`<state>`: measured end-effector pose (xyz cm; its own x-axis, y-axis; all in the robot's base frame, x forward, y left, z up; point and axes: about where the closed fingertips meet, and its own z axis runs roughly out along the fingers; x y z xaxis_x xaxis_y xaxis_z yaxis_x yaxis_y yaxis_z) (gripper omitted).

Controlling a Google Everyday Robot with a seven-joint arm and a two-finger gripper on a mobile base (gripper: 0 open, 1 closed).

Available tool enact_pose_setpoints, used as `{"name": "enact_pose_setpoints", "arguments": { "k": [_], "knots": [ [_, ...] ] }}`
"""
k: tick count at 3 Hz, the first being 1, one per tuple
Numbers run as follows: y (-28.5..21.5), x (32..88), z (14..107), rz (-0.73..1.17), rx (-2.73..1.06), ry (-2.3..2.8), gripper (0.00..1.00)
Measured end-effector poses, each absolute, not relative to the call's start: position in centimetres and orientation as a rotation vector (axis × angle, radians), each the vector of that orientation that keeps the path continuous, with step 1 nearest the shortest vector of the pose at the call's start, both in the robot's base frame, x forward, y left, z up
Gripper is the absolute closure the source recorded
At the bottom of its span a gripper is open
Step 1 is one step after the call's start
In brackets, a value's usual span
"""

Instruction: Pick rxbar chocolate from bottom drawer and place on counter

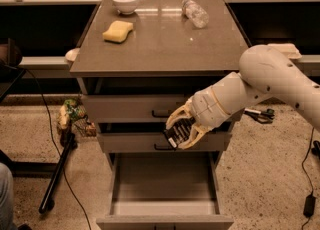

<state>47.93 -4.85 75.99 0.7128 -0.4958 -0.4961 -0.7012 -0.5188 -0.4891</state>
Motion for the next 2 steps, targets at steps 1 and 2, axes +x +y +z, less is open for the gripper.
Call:
{"name": "enact_pose_setpoints", "arguments": {
  "k": [1, 2],
  "knots": [
    [-4.9, 49.7, 78.5, 0.322, -2.257, 0.930, 1.00],
    [-6.1, 53.2, 83.9, 0.178, -2.216, 1.015, 1.00]
  ]
}}
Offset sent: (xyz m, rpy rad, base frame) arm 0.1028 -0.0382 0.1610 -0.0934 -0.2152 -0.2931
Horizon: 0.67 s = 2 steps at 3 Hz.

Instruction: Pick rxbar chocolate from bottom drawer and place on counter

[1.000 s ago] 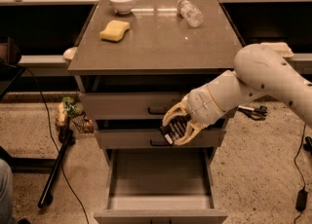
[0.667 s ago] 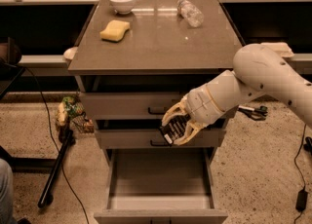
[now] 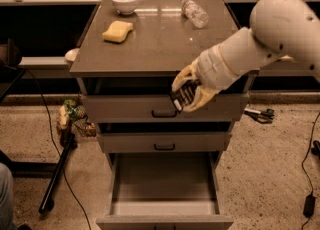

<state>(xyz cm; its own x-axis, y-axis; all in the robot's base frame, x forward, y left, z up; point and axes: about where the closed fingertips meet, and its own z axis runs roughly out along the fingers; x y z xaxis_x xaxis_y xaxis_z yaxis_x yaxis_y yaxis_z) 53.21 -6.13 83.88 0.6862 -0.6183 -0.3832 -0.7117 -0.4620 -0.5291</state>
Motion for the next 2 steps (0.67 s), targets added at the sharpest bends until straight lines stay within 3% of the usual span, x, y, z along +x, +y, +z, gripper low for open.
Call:
{"name": "enact_pose_setpoints", "arguments": {
  "k": [1, 2],
  "knots": [
    [-8.12, 57.47, 89.41, 0.076, -2.068, 1.102, 1.00],
    [-8.06, 57.51, 89.36, 0.076, -2.066, 1.102, 1.00]
  ]
}}
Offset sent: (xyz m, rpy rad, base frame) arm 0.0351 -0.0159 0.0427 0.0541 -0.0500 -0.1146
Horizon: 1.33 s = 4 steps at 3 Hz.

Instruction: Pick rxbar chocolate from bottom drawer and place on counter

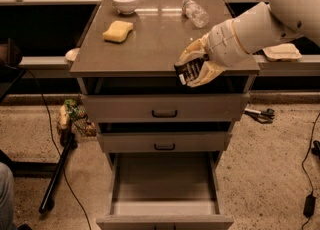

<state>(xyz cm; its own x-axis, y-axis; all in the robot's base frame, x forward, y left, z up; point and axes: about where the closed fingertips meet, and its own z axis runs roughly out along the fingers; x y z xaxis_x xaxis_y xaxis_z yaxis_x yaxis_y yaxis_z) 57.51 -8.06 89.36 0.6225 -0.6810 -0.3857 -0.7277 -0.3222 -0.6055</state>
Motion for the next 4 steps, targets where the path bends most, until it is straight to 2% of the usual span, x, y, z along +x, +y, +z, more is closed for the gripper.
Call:
{"name": "enact_pose_setpoints", "arguments": {
  "k": [4],
  "knots": [
    [-14.6, 73.1, 92.0, -0.098, -1.663, 1.423, 1.00]
  ]
}}
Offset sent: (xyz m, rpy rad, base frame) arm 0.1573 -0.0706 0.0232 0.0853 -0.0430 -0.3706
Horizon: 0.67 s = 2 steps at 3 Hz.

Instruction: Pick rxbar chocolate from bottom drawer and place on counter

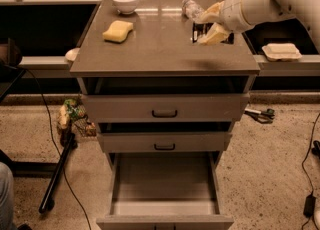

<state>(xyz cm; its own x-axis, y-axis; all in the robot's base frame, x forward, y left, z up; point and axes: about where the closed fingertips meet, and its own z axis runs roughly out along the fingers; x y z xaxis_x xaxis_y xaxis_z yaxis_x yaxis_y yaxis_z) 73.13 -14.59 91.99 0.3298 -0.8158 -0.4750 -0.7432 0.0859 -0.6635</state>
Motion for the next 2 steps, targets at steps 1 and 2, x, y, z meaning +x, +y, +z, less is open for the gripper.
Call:
{"name": "enact_pose_setpoints", "arguments": {
  "k": [1, 2],
  "knots": [
    [-15.2, 76.1, 91.8, -0.082, -1.552, 1.459, 1.00],
    [-14.9, 78.7, 91.8, -0.048, -1.472, 1.451, 1.00]
  ]
}}
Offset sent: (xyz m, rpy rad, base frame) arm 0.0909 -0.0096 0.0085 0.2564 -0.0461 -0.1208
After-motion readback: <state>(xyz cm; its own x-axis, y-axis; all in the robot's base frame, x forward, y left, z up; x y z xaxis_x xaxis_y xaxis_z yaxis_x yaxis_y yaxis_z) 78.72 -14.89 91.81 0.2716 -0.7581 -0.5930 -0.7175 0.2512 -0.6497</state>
